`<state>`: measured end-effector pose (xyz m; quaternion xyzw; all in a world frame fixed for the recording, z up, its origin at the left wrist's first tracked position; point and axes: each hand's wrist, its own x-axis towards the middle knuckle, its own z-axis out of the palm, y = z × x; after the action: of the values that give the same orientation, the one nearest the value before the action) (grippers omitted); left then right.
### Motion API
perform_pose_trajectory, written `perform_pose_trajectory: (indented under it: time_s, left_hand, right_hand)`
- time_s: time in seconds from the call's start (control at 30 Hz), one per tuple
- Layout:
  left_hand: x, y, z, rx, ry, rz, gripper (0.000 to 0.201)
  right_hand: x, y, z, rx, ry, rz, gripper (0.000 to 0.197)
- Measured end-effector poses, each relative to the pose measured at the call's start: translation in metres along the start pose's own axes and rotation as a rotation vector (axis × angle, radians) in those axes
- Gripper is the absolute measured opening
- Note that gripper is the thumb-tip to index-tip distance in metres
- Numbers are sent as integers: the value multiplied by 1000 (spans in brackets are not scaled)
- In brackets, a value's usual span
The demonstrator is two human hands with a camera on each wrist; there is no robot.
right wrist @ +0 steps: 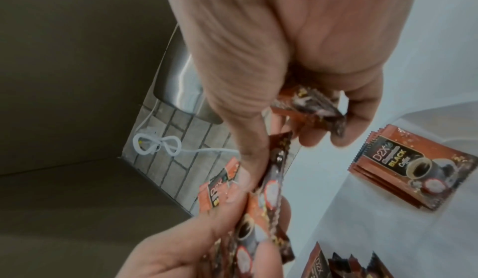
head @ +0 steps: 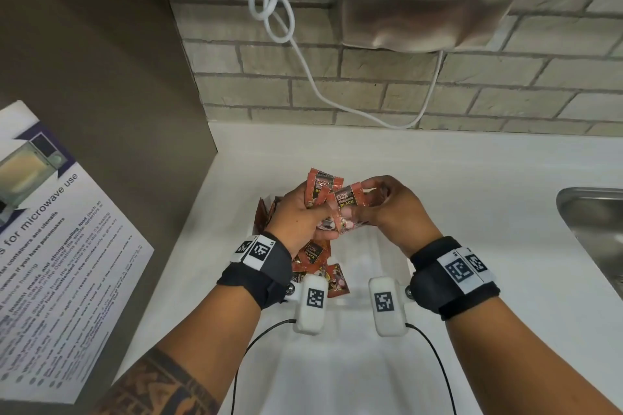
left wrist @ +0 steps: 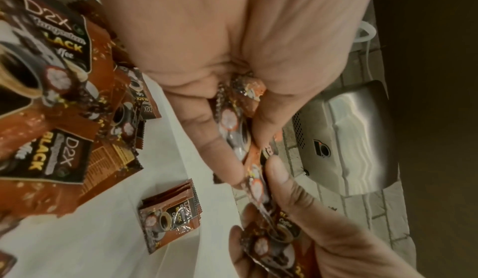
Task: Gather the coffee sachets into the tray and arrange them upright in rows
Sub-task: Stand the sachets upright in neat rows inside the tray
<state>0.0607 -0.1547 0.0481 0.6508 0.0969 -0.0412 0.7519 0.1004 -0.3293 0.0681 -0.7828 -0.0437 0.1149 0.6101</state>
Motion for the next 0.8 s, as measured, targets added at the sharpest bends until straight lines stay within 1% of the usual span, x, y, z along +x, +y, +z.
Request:
perform_pose_trajectory:
  time_s: [0.03, 0.1, 0.13, 0.2, 0.3, 0.4, 0.47, 0.53, 0.63, 0.73, 0.8]
  left_hand:
    - [0, -1, 1, 1, -18, 3, 21]
    - [-1, -2, 2, -38, -33, -22, 19]
    - [-1, -2, 3, -84, -28, -53, 20]
    - [0, -2, 2, -208, -5, -112, 25]
    - [1, -3, 1, -278, 24, -119, 24]
    - [1, -2, 3, -322, 13, -99, 22]
    - [-1, -2, 6, -306, -14, -85, 19]
    - [-2, -4, 9, -233, -30, -70, 14]
    - [-1, -6, 9, -171, -21, -87, 16]
    - [0, -6, 5, -216, -4, -139, 21]
    - [3, -8, 0, -209, 10, -140, 20]
  right_hand:
    - [0, 1, -1, 5, -52, 18, 56]
    - [-2, 1, 0, 24, -141, 25, 46]
    - [-3, 0, 0, 31, -156, 18, 41]
    - [-2, 0, -2, 49, -139, 16, 33]
    - [-3, -1, -4, 136, -100, 59, 38]
    - [-4, -1, -1, 127, -84, 21, 33]
    - [-5, -1, 3, 61, -103, -10, 43]
    - [-6, 0, 7, 27, -116, -27, 50]
    - [-8, 0, 9, 55, -119, -53, 47]
    - [-6, -1, 7, 54, -106, -57, 40]
    - [-6, -3, 7, 149, -74, -27, 41]
